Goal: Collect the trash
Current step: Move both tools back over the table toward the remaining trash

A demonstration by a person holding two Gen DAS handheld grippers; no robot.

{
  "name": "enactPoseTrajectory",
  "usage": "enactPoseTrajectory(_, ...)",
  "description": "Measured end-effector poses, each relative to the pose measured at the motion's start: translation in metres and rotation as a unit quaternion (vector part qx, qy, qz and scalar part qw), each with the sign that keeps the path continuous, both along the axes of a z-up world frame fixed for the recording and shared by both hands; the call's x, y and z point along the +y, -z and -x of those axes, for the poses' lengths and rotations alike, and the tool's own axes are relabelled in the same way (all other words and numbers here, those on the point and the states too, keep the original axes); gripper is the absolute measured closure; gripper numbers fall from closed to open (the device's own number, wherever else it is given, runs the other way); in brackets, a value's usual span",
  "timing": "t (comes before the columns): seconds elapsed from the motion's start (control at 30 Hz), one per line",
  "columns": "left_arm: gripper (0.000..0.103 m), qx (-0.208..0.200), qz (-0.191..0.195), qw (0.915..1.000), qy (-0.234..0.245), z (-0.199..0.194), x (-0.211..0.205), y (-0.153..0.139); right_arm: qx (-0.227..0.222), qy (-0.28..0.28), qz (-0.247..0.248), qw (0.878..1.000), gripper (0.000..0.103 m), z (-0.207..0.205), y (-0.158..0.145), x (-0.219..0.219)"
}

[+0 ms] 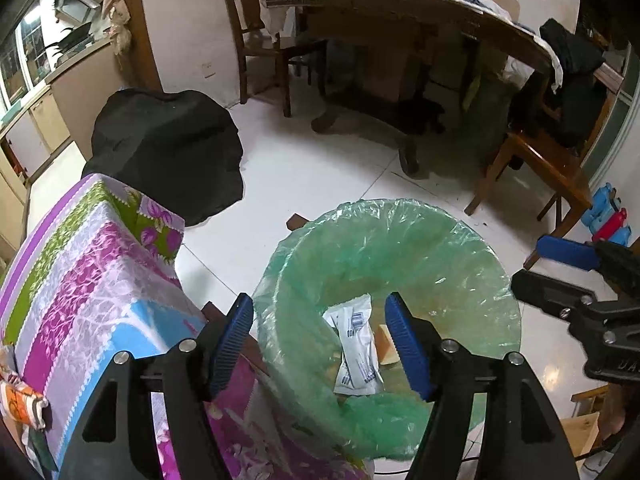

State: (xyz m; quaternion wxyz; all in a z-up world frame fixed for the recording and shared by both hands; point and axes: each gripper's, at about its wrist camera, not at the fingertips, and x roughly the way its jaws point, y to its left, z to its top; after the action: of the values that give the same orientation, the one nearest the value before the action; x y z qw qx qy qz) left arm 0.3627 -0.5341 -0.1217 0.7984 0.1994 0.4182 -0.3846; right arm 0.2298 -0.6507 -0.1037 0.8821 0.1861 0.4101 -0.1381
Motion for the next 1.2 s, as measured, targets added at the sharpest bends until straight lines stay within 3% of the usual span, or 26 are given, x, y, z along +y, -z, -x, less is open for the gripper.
enactPoseTrajectory(0.2,0.034,-0.041,0.041,0.9983,-0.002,0.018,0.065,-0.033,-0.106,0.006,0.094,0.990,0.014,0.041,-0.039,0.044)
enactPoseTrajectory(0.3,0.029,-0.068,0.068,0.9953,-0.010,0.030,0.123,-0.055,-0.147,-0.006,0.109,0.983,0.009,0.057,-0.049,0.070)
enactPoseTrajectory(0.4,0.026,-0.104,0.088,0.9902,-0.034,0.037,0.200,-0.072,-0.168,-0.027,0.105,0.980,0.007,0.069,-0.048,0.097)
enactPoseTrajectory(0.5,0.024,-0.113,0.099,0.9832,-0.104,0.030,0.294,-0.080,-0.172,-0.050,0.087,0.980,0.006,0.074,-0.039,0.122)
enactPoseTrajectory(0.6,0.023,-0.117,0.097,0.9687,-0.196,0.019,0.396,-0.080,-0.166,-0.075,0.070,0.981,0.006,0.070,-0.027,0.146)
enactPoseTrajectory(0.67,0.023,-0.106,0.104,0.9523,-0.266,0.008,0.468,-0.080,-0.154,-0.095,0.059,0.982,0.006,0.062,-0.018,0.163)
enactPoseTrajectory(0.77,0.022,-0.097,0.109,0.9169,-0.372,-0.006,0.564,-0.073,-0.141,-0.118,0.043,0.982,0.006,0.047,-0.009,0.183)
enactPoseTrajectory(0.83,0.022,-0.068,0.106,0.9048,-0.407,-0.017,0.608,-0.060,-0.137,-0.133,0.041,0.981,0.006,0.044,-0.006,0.202)
enactPoseTrajectory(0.93,0.022,-0.027,0.090,0.9144,-0.394,-0.029,0.622,-0.037,-0.131,-0.166,0.044,0.977,0.006,0.033,-0.005,0.228)
enactPoseTrajectory(1.0,0.022,-0.005,0.083,0.9147,-0.395,-0.040,0.623,-0.020,-0.127,-0.188,0.042,0.973,0.006,0.025,-0.006,0.244)
enactPoseTrajectory(1.2,0.022,0.009,0.074,0.9217,-0.381,-0.057,0.608,-0.005,-0.118,-0.257,0.040,0.958,0.006,-0.005,-0.009,0.292)
